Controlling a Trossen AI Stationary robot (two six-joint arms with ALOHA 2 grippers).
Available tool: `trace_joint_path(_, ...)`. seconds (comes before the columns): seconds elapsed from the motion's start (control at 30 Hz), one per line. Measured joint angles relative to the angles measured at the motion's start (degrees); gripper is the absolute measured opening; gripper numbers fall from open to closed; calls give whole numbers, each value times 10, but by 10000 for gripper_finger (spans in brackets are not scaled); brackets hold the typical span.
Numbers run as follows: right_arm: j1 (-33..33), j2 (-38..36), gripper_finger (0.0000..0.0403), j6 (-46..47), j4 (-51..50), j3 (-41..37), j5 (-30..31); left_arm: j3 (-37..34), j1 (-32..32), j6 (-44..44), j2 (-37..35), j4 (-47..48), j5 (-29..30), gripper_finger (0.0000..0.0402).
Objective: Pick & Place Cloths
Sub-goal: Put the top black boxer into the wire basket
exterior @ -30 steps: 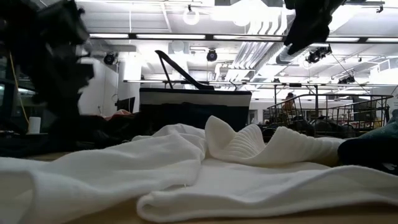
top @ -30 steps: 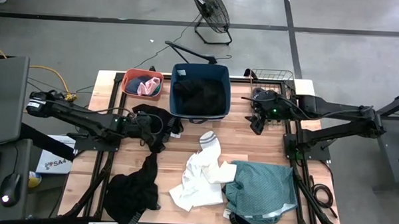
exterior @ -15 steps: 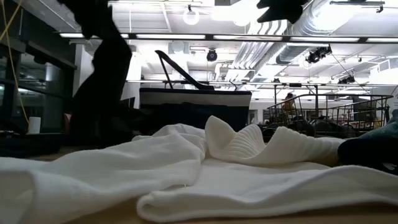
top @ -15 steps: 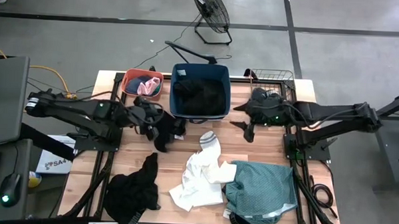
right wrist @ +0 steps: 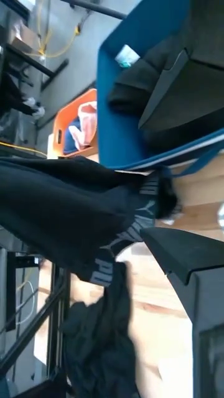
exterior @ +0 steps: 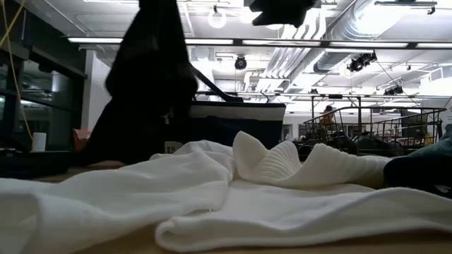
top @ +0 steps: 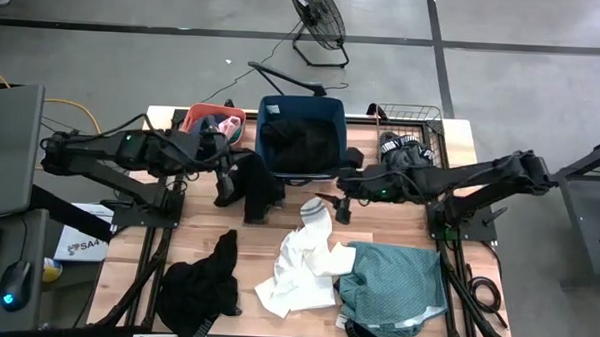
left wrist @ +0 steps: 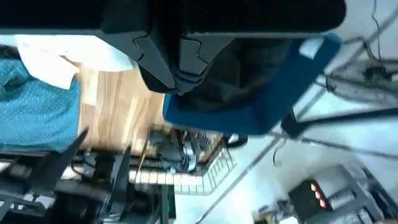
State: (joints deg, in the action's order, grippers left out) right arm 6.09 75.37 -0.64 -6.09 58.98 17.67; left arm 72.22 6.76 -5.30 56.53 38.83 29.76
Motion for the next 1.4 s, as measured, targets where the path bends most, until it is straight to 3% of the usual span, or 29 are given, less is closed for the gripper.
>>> trace_joint_path(0.6, 2, 47, 259, -26, 152, 0, 2, 224, 0, 127, 148, 7, 9, 0)
trace_joint_path(1.1, -14, 47, 262, -57, 178, 0, 2, 297, 0, 156, 173, 0, -5, 0)
trace_joint_path(1.27, -13, 58, 304, -93, 180, 0, -1, 319, 0, 173, 184, -14, -7, 0)
trace_joint_path(1.4, -8, 81, 359, -180, 204, 0, -32, 334, 0, 186, 189, -27, -8, 0)
